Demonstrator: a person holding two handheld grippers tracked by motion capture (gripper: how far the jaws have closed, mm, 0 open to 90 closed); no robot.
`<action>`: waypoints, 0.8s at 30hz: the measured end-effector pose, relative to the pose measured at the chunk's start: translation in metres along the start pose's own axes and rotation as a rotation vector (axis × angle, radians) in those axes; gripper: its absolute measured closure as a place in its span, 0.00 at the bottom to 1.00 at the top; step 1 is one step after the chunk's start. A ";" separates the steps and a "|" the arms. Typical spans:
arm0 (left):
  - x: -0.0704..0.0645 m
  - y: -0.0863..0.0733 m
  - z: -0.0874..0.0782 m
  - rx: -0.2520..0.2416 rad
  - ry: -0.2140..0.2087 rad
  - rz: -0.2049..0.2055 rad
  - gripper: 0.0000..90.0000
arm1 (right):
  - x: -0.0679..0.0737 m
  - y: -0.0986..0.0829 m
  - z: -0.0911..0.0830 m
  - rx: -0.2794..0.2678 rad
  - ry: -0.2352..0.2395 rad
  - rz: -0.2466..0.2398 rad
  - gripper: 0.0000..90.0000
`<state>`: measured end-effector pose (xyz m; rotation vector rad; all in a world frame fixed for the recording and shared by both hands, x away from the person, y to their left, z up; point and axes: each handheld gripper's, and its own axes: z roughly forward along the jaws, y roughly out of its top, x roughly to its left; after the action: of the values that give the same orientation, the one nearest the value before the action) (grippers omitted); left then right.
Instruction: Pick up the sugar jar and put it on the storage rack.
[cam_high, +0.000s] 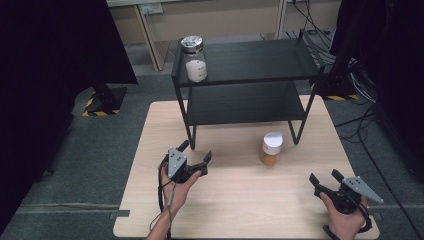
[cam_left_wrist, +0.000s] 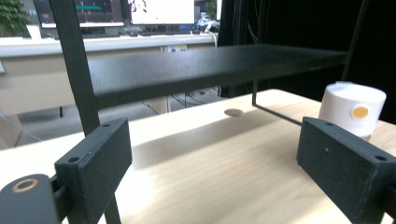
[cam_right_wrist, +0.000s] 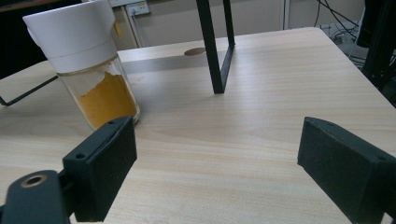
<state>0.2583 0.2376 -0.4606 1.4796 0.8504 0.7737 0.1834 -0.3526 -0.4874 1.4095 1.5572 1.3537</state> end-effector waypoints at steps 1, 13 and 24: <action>0.000 -0.003 0.000 0.006 -0.001 -0.009 0.11 | 0.000 0.000 0.000 0.000 0.000 0.002 0.13; 0.000 -0.035 0.002 0.087 -0.001 -0.079 0.11 | 0.000 0.000 0.000 0.001 0.000 0.002 0.13; 0.002 -0.045 0.003 0.124 -0.002 -0.092 0.11 | 0.000 0.000 0.000 0.002 0.001 -0.001 0.13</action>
<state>0.2589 0.2389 -0.5058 1.5381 0.9728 0.6611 0.1837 -0.3527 -0.4871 1.4097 1.5599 1.3529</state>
